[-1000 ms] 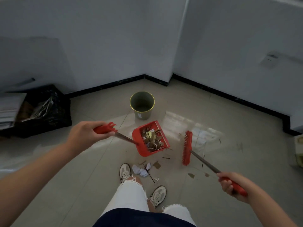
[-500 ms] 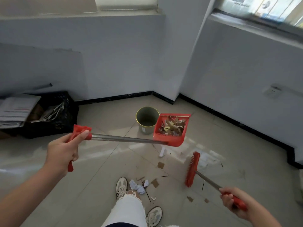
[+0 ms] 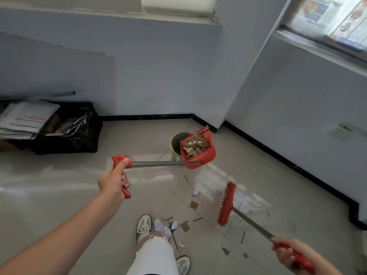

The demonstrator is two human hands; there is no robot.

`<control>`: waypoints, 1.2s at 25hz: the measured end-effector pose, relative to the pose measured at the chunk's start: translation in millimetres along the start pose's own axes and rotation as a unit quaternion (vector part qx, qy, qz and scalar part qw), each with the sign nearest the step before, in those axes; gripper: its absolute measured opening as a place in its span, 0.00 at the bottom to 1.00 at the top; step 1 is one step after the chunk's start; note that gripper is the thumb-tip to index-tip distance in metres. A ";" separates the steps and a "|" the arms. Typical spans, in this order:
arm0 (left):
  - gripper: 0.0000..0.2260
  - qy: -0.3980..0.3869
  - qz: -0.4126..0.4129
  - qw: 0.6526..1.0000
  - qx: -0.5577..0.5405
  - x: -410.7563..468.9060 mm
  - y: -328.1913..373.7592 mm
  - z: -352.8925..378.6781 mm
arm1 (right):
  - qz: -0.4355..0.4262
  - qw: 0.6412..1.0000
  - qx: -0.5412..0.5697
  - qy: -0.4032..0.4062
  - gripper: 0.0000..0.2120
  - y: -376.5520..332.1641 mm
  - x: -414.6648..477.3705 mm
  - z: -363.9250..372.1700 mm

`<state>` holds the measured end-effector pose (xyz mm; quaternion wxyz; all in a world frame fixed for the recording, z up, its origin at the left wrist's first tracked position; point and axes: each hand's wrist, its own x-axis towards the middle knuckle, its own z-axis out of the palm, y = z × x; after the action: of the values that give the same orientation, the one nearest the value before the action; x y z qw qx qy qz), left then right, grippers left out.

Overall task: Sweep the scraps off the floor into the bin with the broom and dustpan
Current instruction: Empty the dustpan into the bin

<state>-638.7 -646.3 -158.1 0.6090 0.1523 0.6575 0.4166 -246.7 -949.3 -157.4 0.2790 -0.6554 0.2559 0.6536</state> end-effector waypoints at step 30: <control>0.21 0.052 -0.290 0.845 -0.446 -36.7 -77.5 45.0 | -0.062 0.998 0.007 0.016 0.07 -18.6 -19.8 21.3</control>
<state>-565.4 -703.1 -186.2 0.6693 -0.3549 0.4460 0.4766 -249.2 -921.8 -136.8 0.3193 -0.6782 0.2238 0.6230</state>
